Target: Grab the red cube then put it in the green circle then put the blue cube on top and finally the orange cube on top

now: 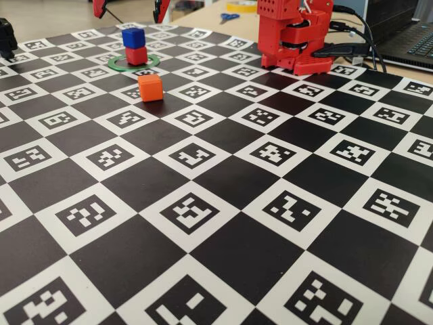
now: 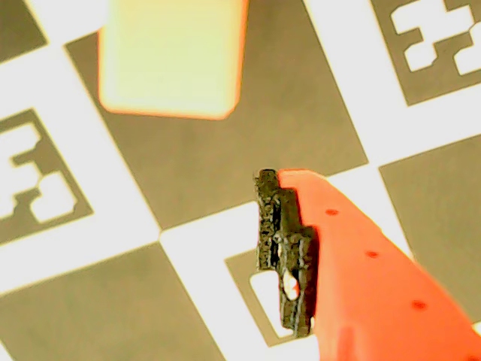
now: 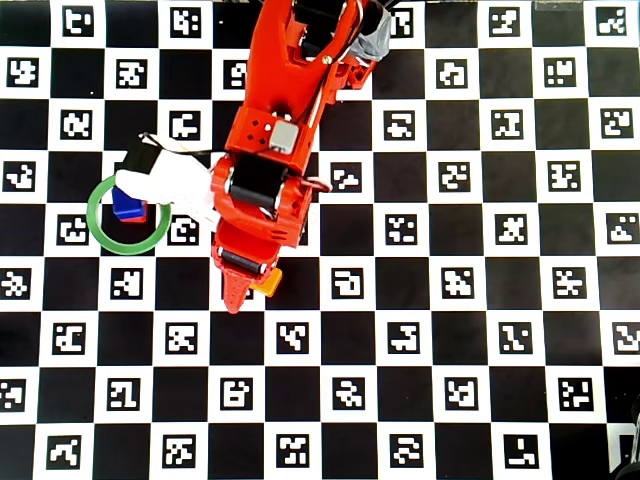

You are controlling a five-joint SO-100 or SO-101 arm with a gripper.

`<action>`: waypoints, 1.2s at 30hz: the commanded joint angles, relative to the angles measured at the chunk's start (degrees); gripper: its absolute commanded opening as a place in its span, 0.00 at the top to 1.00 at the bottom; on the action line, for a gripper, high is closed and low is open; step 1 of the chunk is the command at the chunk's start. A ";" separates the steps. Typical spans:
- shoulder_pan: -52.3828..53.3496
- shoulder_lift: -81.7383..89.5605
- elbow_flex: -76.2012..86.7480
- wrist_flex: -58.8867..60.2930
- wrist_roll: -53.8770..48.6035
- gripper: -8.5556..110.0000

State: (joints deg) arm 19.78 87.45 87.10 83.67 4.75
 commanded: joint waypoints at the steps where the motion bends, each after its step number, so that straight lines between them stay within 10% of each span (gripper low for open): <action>1: 0.35 0.97 0.79 -2.81 0.44 0.57; 36: -2.99 -11.25 9.32 -18.54 2.99 0.58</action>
State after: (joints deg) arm 15.73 74.88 97.03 65.30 7.82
